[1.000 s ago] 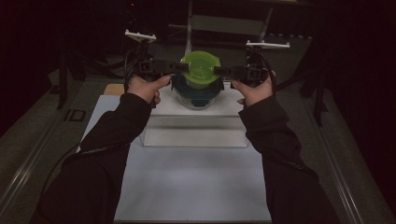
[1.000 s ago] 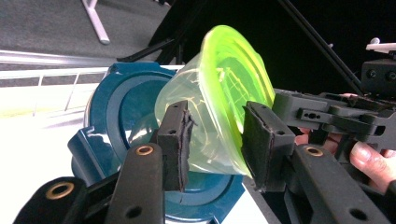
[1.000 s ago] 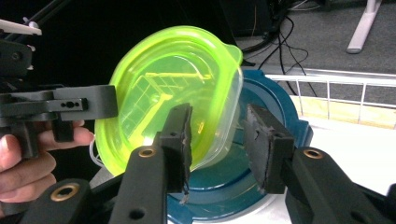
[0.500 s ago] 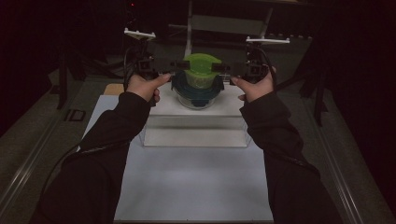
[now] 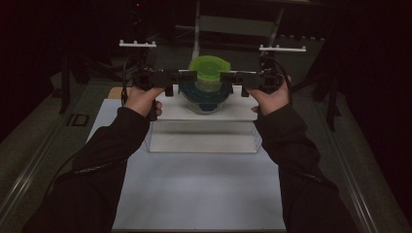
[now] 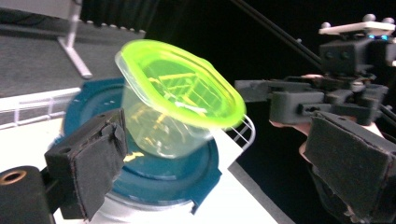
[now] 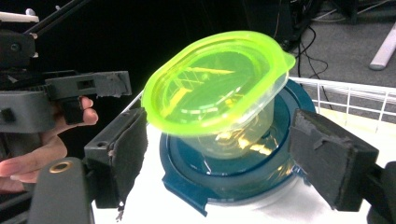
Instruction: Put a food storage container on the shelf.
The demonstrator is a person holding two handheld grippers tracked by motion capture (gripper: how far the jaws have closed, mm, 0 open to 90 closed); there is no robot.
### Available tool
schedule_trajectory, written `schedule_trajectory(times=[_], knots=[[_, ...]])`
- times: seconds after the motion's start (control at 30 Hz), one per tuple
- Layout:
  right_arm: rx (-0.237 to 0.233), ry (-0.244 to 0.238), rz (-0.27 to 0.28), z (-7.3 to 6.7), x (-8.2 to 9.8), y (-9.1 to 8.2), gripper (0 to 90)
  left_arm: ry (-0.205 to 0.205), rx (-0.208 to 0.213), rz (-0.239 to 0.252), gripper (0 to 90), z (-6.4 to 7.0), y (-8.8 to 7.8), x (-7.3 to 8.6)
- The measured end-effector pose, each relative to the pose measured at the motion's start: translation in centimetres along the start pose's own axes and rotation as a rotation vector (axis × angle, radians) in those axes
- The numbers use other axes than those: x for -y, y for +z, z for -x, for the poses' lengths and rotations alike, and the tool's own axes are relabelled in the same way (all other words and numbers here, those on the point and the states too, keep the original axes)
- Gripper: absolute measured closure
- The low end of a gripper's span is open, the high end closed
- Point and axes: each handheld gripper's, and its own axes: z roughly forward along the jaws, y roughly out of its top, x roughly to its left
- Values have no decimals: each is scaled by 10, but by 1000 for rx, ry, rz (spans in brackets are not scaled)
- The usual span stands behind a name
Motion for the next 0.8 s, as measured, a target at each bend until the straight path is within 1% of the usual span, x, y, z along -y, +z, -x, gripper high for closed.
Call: schedule_trajectory(times=[0.03, 0.17, 0.23, 0.27, 0.3, 0.37, 0.43, 0.47, 0.5, 0.53, 0.57, 0.6, 0.63, 0.73, 0.8], knots=[[-6, -4, -2, 0, 2, -1, 189, 20, -2, -2, 55, 1, -1, 4], [-30, -1, -2, 2, 13, -4, 177, 75, -6, 1, 55, 7, -5, 16], [-21, -16, -5, 1, 19, -6, 177, 97, -7, -9, 55, 9, -7, 23], [-26, -17, -5, 1, 23, -7, 177, 104, 0, -5, 55, 10, -7, 27], [-29, -20, -4, 1, 26, -7, 177, 107, 3, -11, 55, 10, -7, 29], [-21, -30, -10, 1, 32, -9, 179, 119, 0, -7, 55, 10, -8, 35], [-33, -33, -15, 0, 39, -10, 179, 133, 1, -12, 55, 11, -9, 39], [-33, -40, -18, -1, 42, -11, 179, 137, 9, -7, 54, 12, -10, 42], [-33, -40, -18, -1, 42, -11, 179, 137, 9, -7, 38, 12, -10, 42], [-33, -49, -22, -1, 45, -11, 179, 165, 13, -26, 38, 14, -10, 47], [-43, -55, -27, -3, 53, -12, 179, 180, 11, -37, 12, 15, -9, 50], [-46, -59, -24, -3, 57, -12, 180, 186, 8, -42, 9, 16, -9, 53], [-54, -59, -25, -3, 61, -12, 180, 189, 16, -50, 9, 17, -9, 56], [-74, -61, -33, -4, 74, -12, 180, 185, 34, -63, 7, 17, -8, 67], [-80, -73, -39, -3, 82, -11, 180, 179, 45, -66, 7, 17, -7, 75]])
